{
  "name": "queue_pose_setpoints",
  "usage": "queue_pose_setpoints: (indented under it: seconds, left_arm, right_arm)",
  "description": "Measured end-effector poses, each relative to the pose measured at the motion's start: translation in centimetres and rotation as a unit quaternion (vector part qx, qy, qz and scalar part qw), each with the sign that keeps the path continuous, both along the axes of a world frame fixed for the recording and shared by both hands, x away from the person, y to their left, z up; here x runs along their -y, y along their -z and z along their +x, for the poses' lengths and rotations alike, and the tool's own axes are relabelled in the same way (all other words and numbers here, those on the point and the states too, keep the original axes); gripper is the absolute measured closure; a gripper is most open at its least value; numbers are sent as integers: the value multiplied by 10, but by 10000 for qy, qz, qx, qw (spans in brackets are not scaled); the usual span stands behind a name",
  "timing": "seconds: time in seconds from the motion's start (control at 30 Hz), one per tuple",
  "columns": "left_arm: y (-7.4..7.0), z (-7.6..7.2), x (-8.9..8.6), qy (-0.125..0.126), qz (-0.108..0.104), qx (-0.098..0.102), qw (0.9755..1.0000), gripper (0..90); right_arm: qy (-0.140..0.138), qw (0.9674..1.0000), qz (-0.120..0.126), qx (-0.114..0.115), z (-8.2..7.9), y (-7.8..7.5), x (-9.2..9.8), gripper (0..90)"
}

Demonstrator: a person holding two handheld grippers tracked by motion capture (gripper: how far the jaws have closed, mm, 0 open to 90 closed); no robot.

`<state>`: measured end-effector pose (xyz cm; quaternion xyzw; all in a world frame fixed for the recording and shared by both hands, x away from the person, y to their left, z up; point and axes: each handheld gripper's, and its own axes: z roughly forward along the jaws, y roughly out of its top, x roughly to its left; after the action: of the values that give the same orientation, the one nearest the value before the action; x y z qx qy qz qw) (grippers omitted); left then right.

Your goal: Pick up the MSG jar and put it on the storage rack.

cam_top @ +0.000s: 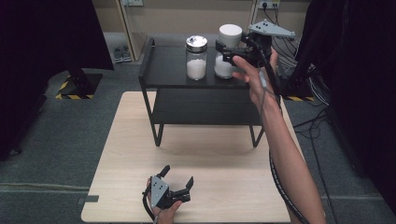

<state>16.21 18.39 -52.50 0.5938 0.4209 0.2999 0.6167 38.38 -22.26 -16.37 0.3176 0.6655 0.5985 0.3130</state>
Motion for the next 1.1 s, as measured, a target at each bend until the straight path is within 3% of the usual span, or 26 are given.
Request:
queue_pose_setpoints:
  seconds: [0.27,0.6,1.1]
  left_arm:
    - [0,0,0,-4,-3,2,10000,13]
    - [0,0,0,-5,10,9,10000,14]
    - [0,0,1,-1,20,17,10000,13]
  right_arm:
    - [111,9998,125,78,-13,1,-1,66]
    - [-101,9991,403,88,-28,18,16,4]
    - [-192,9990,366,143,-46,35,22,4]
